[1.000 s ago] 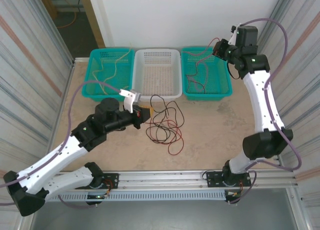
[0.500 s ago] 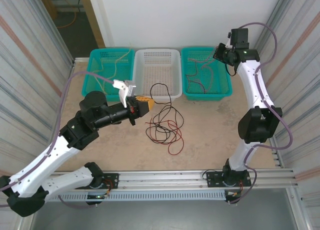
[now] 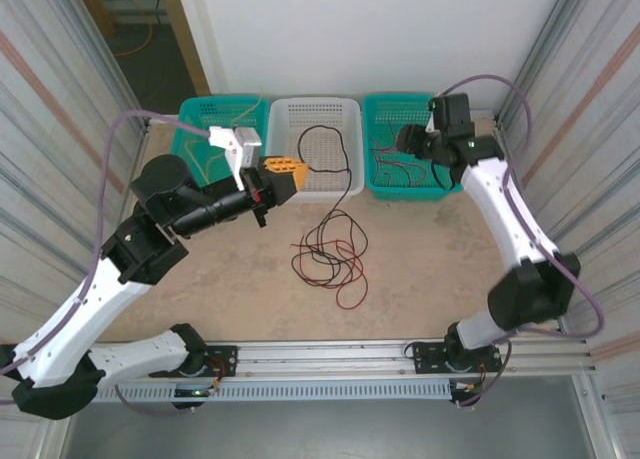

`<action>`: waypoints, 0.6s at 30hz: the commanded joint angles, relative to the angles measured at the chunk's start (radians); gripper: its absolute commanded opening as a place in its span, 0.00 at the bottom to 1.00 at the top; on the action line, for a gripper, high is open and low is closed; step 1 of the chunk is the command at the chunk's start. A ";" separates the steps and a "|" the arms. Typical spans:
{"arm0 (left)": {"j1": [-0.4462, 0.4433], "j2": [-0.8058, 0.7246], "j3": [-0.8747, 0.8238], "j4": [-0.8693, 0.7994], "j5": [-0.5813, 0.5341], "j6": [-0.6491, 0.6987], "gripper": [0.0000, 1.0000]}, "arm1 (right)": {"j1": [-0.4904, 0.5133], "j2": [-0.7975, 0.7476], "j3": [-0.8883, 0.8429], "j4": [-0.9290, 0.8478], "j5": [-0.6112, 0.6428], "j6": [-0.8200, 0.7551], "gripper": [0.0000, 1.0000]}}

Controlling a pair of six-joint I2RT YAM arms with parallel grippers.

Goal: Untangle the cables

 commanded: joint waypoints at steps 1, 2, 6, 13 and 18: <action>0.021 0.070 0.058 -0.029 -0.011 0.055 0.00 | 0.057 -0.167 -0.112 0.041 0.058 0.034 0.60; 0.032 0.090 0.070 -0.024 0.017 0.050 0.00 | 0.088 -0.220 -0.160 0.062 0.044 0.043 0.60; 0.086 0.134 0.081 0.026 0.118 0.003 0.00 | 0.172 -0.356 -0.256 0.163 -0.050 0.037 0.68; 0.173 0.140 0.044 0.127 0.211 -0.097 0.00 | 0.187 -0.340 -0.261 0.251 -0.236 0.114 0.74; 0.240 0.197 0.094 0.104 0.148 -0.133 0.00 | 0.240 -0.266 -0.251 0.218 -0.146 0.128 0.70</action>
